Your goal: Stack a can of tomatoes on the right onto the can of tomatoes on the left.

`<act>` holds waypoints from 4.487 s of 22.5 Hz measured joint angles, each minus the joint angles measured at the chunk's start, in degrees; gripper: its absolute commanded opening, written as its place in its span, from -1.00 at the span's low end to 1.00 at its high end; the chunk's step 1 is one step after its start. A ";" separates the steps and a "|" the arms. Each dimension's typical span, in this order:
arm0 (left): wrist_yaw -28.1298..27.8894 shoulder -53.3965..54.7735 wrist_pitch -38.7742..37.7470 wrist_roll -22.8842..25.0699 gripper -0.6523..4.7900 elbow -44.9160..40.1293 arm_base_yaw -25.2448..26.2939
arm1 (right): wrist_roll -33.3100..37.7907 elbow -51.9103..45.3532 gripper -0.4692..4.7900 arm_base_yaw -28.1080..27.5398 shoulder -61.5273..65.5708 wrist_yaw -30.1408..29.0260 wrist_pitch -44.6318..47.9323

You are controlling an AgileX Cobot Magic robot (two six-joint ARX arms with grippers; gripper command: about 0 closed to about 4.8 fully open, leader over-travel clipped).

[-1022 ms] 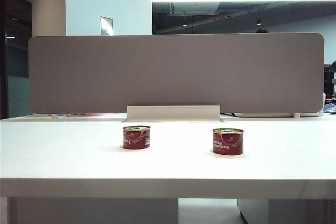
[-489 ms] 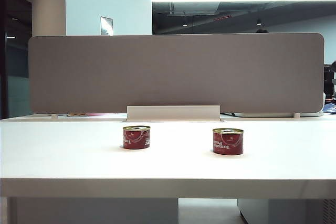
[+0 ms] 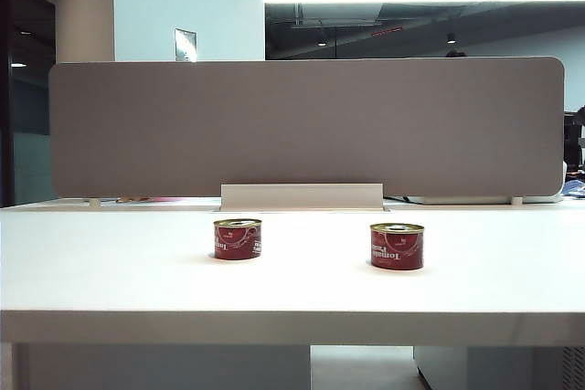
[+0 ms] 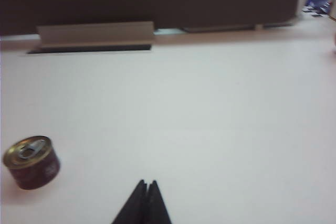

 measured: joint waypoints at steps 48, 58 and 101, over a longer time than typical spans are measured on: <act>21.44 0.02 -3.96 0.00 -0.78 0.04 0.00 | -5.03 55.34 0.99 16.68 83.49 -12.13 -18.34; 21.44 0.00 -3.96 0.00 -0.78 0.07 0.00 | -5.03 56.63 1.00 19.02 90.86 -11.26 -17.90; 21.35 0.00 -3.93 0.00 -0.78 0.04 0.00 | -4.94 57.79 -0.18 22.95 101.26 -3.28 -4.76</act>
